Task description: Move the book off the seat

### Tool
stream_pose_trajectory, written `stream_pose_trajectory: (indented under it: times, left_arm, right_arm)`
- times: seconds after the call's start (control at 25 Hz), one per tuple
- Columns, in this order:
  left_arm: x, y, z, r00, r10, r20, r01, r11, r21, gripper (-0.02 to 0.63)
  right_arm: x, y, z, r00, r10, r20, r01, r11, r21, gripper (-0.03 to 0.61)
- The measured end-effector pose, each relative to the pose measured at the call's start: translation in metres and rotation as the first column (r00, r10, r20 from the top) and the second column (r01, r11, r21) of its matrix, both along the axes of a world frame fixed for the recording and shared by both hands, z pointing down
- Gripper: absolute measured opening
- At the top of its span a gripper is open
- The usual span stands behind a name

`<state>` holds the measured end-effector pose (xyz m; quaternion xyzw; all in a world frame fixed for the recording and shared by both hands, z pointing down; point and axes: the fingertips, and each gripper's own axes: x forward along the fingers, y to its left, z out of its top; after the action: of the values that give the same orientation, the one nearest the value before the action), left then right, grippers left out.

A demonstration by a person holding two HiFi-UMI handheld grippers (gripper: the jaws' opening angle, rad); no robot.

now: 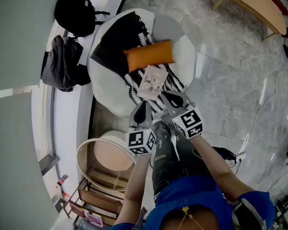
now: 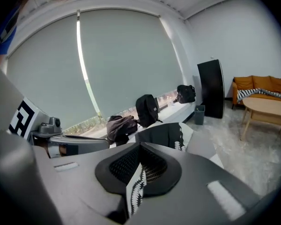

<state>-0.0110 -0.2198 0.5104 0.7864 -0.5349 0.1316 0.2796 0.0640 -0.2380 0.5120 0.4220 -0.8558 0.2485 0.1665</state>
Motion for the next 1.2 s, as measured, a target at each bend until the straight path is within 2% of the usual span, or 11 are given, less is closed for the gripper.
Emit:
stream_pose_trajectory:
  times: [0.36, 0.52, 0.72, 0.76, 0.8, 0.88, 0.96, 1.04, 1.12, 1.2]
  left_arm:
    - [-0.019, -0.056, 0.227, 0.993, 0.086, 0.079, -0.079, 0.992, -0.094, 0.003]
    - [-0.034, -0.061, 0.337, 0.985, 0.135, 0.107, -0.115, 0.978, -0.175, 0.003]
    - [-0.051, -0.068, 0.443, 0.97, 0.199, 0.143, -0.156, 0.952, -0.264, 0.005]
    - [-0.054, -0.07, 0.459, 0.964, 0.22, 0.148, -0.171, 0.943, -0.285, 0.035]
    - [-0.055, -0.071, 0.473, 0.959, 0.242, 0.15, -0.188, 0.933, -0.305, 0.08]
    - [-0.057, -0.075, 0.495, 0.947, 0.284, 0.152, -0.221, 0.915, -0.337, 0.125]
    - [-0.056, -0.08, 0.511, 0.935, 0.321, 0.149, -0.254, 0.903, -0.348, 0.182]
    - [-0.056, -0.082, 0.522, 0.918, 0.366, 0.156, -0.295, 0.89, -0.349, 0.206]
    - [-0.056, -0.083, 0.535, 0.895, 0.414, 0.163, -0.339, 0.872, -0.352, 0.216]
    - [-0.055, -0.083, 0.551, 0.881, 0.451, 0.143, -0.377, 0.851, -0.366, 0.233]
  right_arm:
    - [-0.007, -0.048, 0.263, 0.99, 0.107, -0.094, -0.122, 0.978, -0.171, 0.0]
    - [-0.006, -0.04, 0.383, 0.989, 0.088, -0.121, -0.12, 0.949, -0.291, 0.0]
    - [0.012, -0.019, 0.493, 0.986, 0.109, -0.124, -0.151, 0.899, -0.41, 0.0]
    - [0.015, -0.014, 0.511, 0.986, 0.124, -0.115, -0.162, 0.886, -0.435, 0.003]
    - [0.018, -0.01, 0.527, 0.985, 0.143, -0.096, -0.171, 0.871, -0.461, 0.027]
    - [0.024, -0.005, 0.556, 0.979, 0.198, -0.042, -0.191, 0.835, -0.515, 0.142]
    - [0.029, -0.002, 0.576, 0.967, 0.256, 0.0, -0.213, 0.803, -0.557, 0.163]
    - [0.024, 0.004, 0.591, 0.958, 0.282, 0.053, -0.194, 0.776, -0.6, 0.226]
    - [0.013, 0.006, 0.602, 0.953, 0.281, 0.109, -0.153, 0.762, -0.629, 0.266]
    - [0.004, 0.004, 0.611, 0.947, 0.28, 0.157, -0.119, 0.76, -0.639, 0.27]
